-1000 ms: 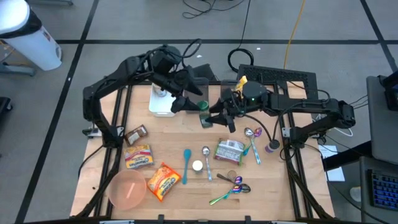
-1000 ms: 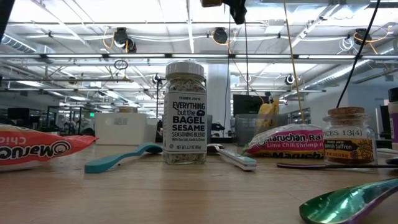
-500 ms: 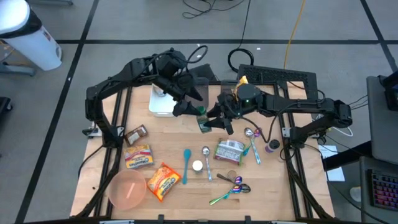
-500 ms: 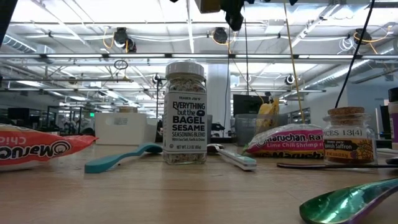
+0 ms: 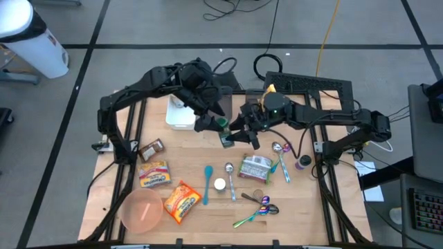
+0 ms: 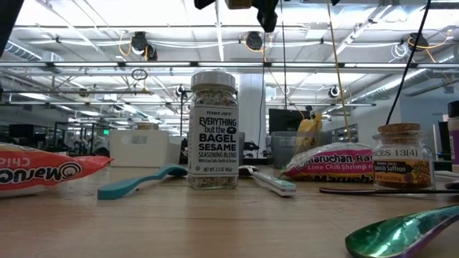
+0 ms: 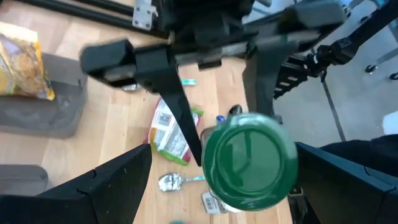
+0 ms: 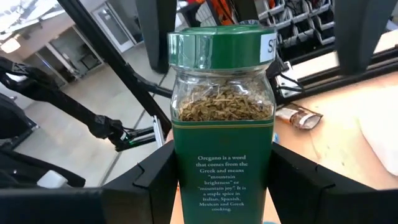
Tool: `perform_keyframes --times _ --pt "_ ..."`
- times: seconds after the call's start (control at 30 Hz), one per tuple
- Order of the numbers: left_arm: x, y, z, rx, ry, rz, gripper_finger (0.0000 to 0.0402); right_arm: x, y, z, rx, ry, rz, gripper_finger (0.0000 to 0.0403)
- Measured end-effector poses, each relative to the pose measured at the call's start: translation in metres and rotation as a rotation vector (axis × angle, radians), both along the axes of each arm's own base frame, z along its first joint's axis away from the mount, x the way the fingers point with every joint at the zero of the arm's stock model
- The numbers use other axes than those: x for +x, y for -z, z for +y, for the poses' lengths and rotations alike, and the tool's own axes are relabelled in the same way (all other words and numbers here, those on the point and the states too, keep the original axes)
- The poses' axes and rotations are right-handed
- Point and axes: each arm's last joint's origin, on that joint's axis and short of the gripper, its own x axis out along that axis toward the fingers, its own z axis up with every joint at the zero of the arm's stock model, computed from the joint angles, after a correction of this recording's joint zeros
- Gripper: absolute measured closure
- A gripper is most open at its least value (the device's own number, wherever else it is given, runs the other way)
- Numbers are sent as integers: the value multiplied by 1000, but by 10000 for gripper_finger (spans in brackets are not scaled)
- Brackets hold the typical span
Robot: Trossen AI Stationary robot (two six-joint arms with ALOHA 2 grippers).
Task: Pick & Place Food Item
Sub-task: Put the green seasoning bottle into the white bin
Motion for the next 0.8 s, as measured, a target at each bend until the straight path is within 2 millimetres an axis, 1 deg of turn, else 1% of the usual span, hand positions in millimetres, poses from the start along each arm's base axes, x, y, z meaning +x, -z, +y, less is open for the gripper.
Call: perform_keyframes --times 0.13,0.37,0.6,0.8 --pt "2 2 0 7 8 -1 11 -3 -14 -2 -38 1 25 209" --pt "2 2 1 11 9 -3 11 -4 -20 -6 -52 8 30 209" --pt "2 2 0 12 18 -6 11 0 -15 -6 -35 -17 56 209" --pt "1 2 0 0 25 0 11 1 -15 -5 -28 -38 47 209"
